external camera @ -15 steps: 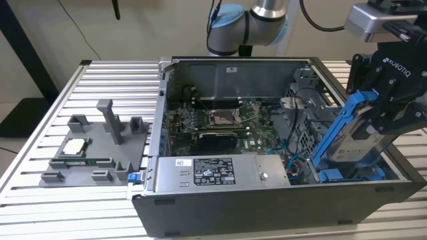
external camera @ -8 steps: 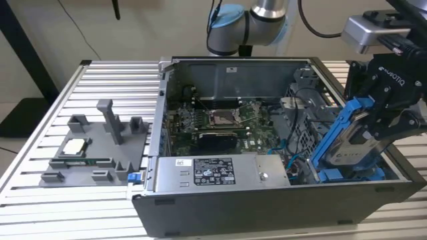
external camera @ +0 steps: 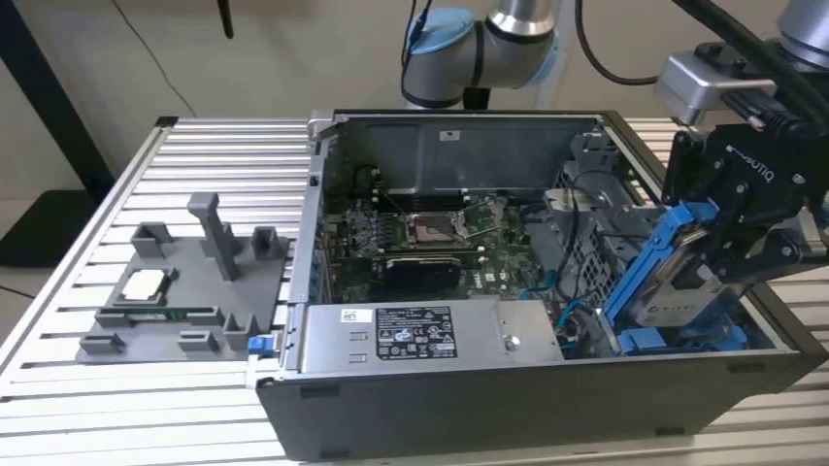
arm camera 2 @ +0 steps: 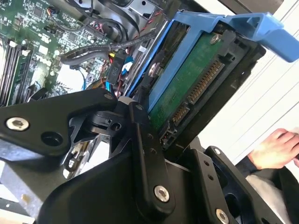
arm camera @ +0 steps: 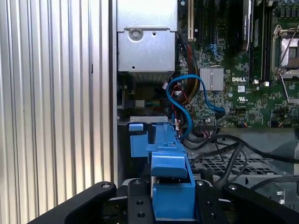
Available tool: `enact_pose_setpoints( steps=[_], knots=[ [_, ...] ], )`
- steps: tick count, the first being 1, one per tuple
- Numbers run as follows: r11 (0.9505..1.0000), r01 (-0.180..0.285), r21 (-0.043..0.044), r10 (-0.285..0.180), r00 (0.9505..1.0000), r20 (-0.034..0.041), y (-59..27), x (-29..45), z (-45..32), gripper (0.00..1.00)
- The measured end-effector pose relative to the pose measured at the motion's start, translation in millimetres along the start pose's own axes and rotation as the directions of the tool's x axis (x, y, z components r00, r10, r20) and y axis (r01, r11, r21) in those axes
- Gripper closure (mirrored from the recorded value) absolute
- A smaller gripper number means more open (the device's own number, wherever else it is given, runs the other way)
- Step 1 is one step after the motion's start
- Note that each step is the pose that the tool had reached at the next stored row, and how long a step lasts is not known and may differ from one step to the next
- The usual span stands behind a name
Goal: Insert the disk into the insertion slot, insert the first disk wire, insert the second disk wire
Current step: 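Insert the disk into the insertion slot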
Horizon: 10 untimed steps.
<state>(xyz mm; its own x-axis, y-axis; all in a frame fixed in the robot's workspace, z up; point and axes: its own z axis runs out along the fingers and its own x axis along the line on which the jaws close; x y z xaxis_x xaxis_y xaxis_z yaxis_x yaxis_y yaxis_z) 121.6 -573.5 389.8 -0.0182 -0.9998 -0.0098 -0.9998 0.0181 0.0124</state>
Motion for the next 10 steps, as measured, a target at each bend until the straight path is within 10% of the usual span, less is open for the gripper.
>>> enact_pose_setpoints(
  steps=[10],
  knots=[
    [1.0, 0.0, -0.0014, 0.0, 1.0, 0.0004, -0.1, 0.0, -0.4, 0.59]
  ],
)
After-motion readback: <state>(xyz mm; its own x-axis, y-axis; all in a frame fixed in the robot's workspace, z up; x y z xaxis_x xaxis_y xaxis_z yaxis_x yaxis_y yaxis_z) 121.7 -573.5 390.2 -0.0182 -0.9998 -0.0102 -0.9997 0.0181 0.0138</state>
